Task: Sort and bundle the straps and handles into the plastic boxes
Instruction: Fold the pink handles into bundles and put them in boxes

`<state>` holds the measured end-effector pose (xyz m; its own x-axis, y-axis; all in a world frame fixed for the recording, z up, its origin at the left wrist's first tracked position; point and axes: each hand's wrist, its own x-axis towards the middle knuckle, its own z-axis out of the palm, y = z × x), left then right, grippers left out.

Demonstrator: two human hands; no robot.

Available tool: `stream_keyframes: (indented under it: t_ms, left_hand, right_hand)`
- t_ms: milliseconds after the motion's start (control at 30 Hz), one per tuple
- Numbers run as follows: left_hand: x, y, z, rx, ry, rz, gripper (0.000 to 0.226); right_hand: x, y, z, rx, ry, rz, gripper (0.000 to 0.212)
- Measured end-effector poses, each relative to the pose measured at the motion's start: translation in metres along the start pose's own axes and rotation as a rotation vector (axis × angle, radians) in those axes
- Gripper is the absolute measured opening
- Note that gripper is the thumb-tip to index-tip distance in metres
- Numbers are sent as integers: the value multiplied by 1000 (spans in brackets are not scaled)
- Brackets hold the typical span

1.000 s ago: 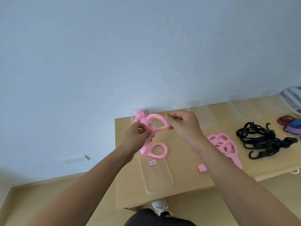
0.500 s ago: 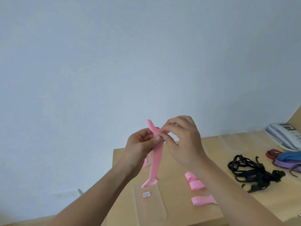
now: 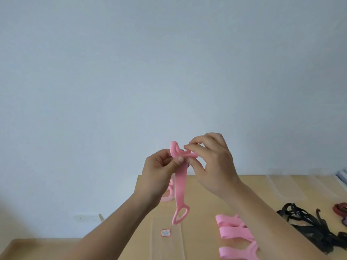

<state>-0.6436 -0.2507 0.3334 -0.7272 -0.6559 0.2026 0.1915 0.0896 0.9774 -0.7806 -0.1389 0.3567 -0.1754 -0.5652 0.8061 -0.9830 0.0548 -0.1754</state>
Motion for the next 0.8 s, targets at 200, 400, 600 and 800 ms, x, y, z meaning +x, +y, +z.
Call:
stream_keyframes:
  t_ms: [200, 400, 600, 800]
  left_hand:
    - [2, -1, 5, -24, 116, -22, 25]
    - [5, 1, 9, -31, 135, -115, 25]
    - [6, 0, 12, 37, 102, -206, 50]
    - [11, 4, 12, -17, -32, -234, 61]
  right_hand:
    - [7, -4, -3, 37, -179, -12, 16]
    - [13, 2, 0, 89, -248, 75, 8]
    - [10, 12, 11, 103, -166, 115, 7]
    - [1, 14, 21, 111, -81, 80, 23]
